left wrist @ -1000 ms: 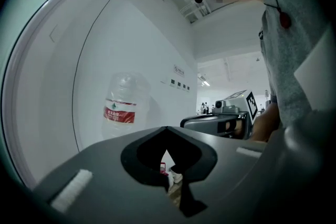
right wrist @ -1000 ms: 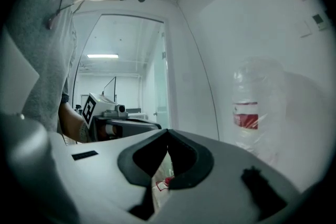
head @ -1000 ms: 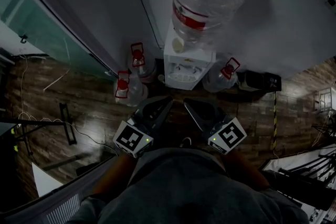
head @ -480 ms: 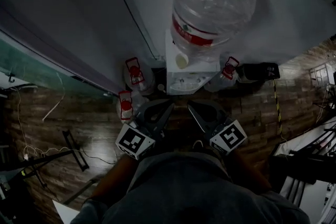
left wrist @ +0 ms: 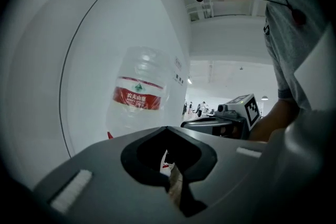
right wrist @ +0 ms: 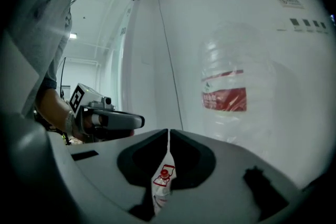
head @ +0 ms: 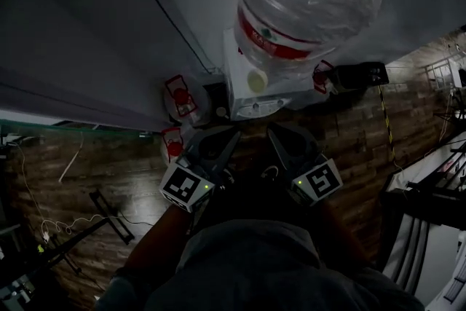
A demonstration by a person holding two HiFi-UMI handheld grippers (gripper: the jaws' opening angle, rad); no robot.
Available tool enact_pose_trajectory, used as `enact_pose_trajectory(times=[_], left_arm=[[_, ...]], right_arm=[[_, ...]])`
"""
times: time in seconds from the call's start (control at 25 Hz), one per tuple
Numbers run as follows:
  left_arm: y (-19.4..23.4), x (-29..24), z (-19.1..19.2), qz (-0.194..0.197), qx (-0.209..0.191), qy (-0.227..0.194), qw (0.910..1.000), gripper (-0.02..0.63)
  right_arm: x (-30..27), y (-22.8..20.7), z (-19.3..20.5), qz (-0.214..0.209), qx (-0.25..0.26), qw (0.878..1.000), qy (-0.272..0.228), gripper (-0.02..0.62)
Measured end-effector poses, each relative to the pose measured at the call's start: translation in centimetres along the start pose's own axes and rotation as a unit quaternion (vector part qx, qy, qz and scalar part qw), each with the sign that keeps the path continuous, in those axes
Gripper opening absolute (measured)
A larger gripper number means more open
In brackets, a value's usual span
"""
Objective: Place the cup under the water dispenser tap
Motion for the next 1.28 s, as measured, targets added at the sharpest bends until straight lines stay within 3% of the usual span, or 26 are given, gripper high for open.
enact_pose_trajectory(times=[0.12, 0.2, 0.64, 1.04, 1.28], left_arm=[[2.1, -1.3, 1.2, -0.011, 0.008, 0.004, 0.9999, 0.008], [3.4, -2.3, 2.3, -0.017, 0.007, 0.003, 0.9998, 0.008], [7.8, -7.3, 8.8, -0.055, 0.01, -0.004, 0.9984, 0.008], [10.7, -9.9, 11.6, -0.073, 0.005, -0.012, 0.9972, 0.008], [11.7, -10.5, 12.0, -0.074, -0.002, -0.019, 0.9971, 0.008]], right_arm=[[-1.8, -1.3, 1.7, 0.007, -0.008, 1.0, 0.002, 0.019], [-2.9, -2.1, 3.2, 0.011, -0.012, 1.0, 0.005, 0.102], [-7.6, -6.5, 11.0, 0.055, -0.027, 0.998, 0.022, 0.174], [-10.9, -8.5, 13.4, 0.108, -0.012, 0.994, 0.01, 0.266], [-12.9, -9.4, 13.8, 0.116, -0.017, 0.993, 0.008, 0.309]])
Point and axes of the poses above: the fingertips, and each gripper's own axes: x backward along the fingers, y to its left, z out of its underside, the point moved 7 cm from there along x, backward along the fingers, and after that the axes turned 6 degrees about y, right-handed, at the moved point
